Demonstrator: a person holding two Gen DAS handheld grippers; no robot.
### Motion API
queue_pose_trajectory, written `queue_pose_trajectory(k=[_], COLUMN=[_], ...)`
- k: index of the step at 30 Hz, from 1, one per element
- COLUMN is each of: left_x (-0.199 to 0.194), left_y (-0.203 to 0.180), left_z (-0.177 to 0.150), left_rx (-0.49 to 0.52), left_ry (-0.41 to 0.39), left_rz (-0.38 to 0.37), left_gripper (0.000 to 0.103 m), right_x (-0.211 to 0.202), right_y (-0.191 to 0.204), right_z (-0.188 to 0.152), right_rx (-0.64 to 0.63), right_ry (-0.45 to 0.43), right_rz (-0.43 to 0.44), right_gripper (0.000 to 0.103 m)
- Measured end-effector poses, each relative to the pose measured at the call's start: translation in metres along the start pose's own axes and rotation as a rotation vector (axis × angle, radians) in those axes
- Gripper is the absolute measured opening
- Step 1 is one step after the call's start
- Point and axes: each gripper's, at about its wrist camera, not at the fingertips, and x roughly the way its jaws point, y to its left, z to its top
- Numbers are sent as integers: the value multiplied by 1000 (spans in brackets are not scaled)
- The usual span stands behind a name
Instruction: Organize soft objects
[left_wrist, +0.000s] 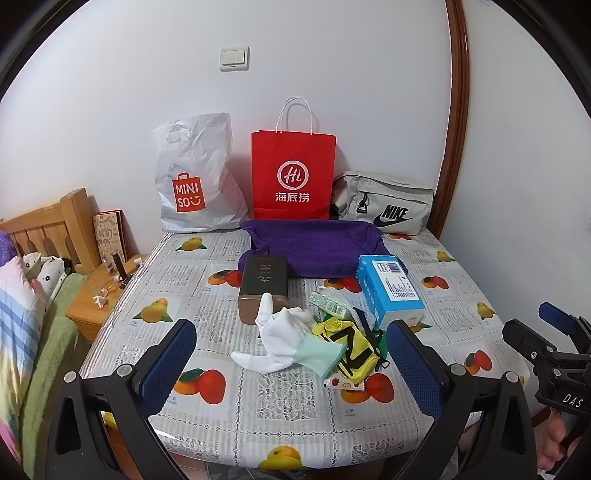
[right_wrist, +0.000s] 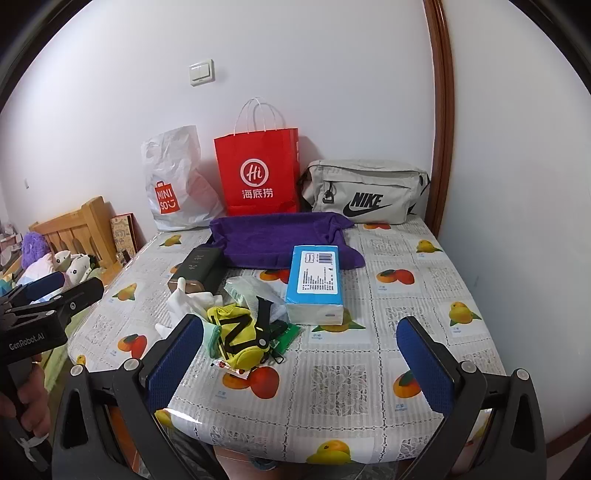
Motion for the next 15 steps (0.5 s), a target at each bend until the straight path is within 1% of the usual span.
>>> queue_pose_trajectory(k=[15], left_x=[-4], left_y=[-1], left_z=[1], left_rx=[0], left_ry=[-1], left_rz=[2], left_gripper=[103], right_x=[-1], right_y=[3], right_z=[-4], right_rx=[-2], right_ry=[-5], right_rz=[6], right_gripper=[103])
